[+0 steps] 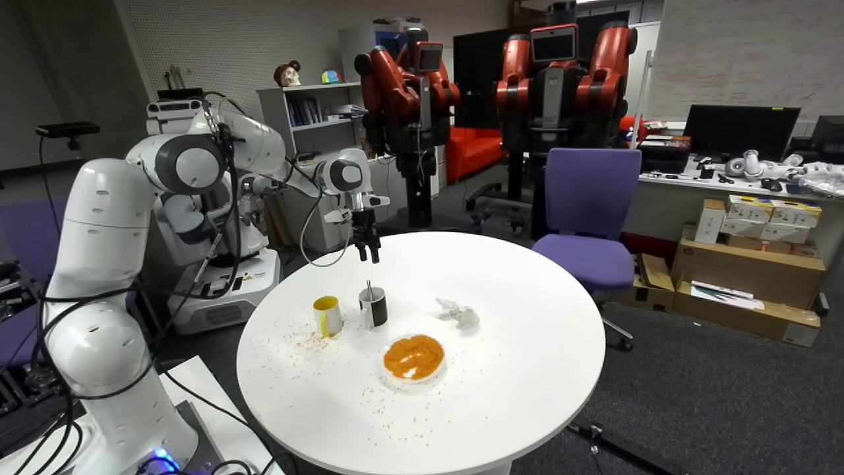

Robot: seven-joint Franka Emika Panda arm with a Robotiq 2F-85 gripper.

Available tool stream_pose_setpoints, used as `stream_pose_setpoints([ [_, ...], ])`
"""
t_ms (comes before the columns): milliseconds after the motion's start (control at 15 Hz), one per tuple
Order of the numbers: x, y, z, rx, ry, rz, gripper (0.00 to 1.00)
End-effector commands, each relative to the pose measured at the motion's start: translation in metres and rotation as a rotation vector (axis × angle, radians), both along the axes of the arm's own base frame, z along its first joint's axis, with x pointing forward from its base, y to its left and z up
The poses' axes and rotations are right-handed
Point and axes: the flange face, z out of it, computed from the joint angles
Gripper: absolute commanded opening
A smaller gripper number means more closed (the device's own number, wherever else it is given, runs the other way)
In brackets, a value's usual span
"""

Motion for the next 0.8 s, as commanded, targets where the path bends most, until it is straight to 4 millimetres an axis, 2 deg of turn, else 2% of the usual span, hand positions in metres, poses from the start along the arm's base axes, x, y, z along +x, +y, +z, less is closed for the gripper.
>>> stream_pose_setpoints([
  [0,0.014,0.007,-0.019,0.0,-0.062,-0.112,1.0],
  [133,0.021,0.016,-0.036,0.039,-0.107,-0.151,1.0],
  [400,0.035,0.035,-0.055,0.149,-0.214,-0.207,1.0],
  [533,0.035,0.04,-0.065,0.156,-0.212,-0.209,1.0],
  [733,0.026,0.042,-0.074,0.13,-0.116,-0.193,1.0],
])
